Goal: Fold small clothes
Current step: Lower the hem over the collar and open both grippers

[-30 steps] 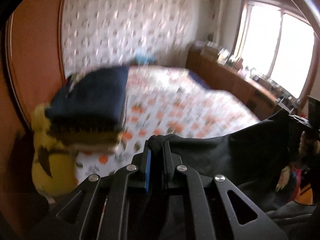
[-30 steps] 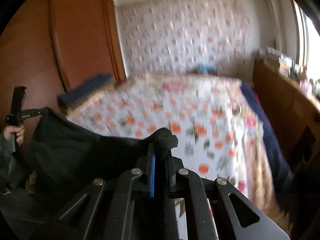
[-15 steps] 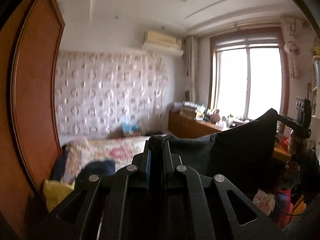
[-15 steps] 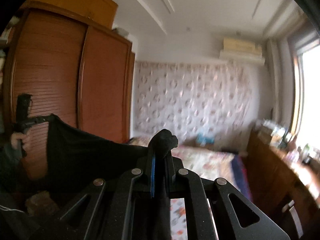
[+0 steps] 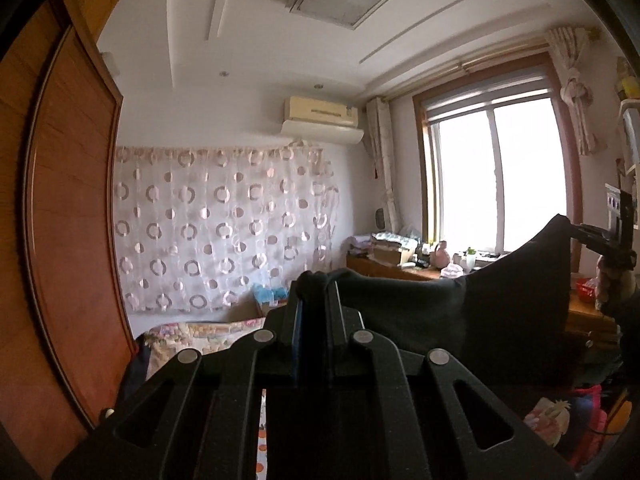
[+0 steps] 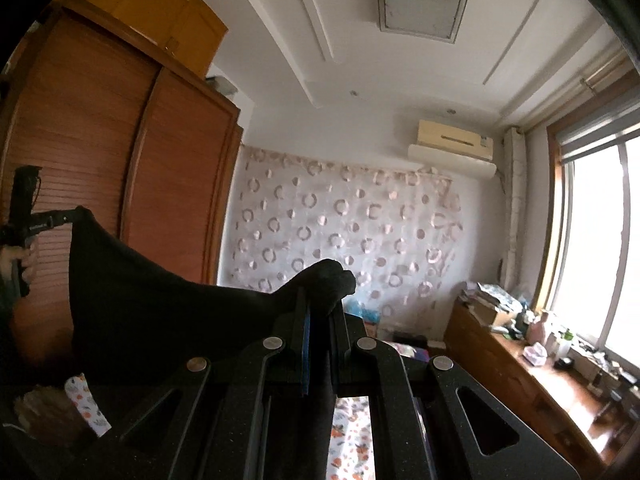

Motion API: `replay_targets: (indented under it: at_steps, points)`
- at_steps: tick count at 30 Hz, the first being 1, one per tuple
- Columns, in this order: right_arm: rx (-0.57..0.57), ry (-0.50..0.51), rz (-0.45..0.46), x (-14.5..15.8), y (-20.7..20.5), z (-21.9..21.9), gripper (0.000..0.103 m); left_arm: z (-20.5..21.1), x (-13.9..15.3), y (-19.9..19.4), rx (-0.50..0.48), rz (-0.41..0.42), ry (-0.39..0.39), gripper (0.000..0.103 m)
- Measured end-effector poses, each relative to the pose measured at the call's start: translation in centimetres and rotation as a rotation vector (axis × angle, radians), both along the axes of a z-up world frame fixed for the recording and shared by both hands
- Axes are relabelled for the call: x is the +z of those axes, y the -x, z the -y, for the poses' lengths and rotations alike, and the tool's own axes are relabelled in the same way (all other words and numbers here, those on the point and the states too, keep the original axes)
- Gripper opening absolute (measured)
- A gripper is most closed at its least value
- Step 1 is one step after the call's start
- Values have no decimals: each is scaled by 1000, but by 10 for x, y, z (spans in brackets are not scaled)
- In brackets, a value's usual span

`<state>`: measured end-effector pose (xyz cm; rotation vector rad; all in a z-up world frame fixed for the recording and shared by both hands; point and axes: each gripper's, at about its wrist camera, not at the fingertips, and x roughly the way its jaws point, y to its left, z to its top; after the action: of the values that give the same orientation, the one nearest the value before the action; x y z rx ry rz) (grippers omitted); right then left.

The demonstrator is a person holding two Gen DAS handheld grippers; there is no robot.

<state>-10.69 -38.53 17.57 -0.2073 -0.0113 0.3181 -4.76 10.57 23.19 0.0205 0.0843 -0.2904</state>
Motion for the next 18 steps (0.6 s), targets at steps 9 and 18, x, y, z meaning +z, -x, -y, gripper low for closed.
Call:
replay_targets:
  at_steps: [9,18]
  points:
    - [-73,45,-217,-13,-97,-42,7,6,-81,-131,28,-213,30,10]
    - [-131,126,-439,-71,-240,-71,7,44,-192,-284,77,-450,-56,10]
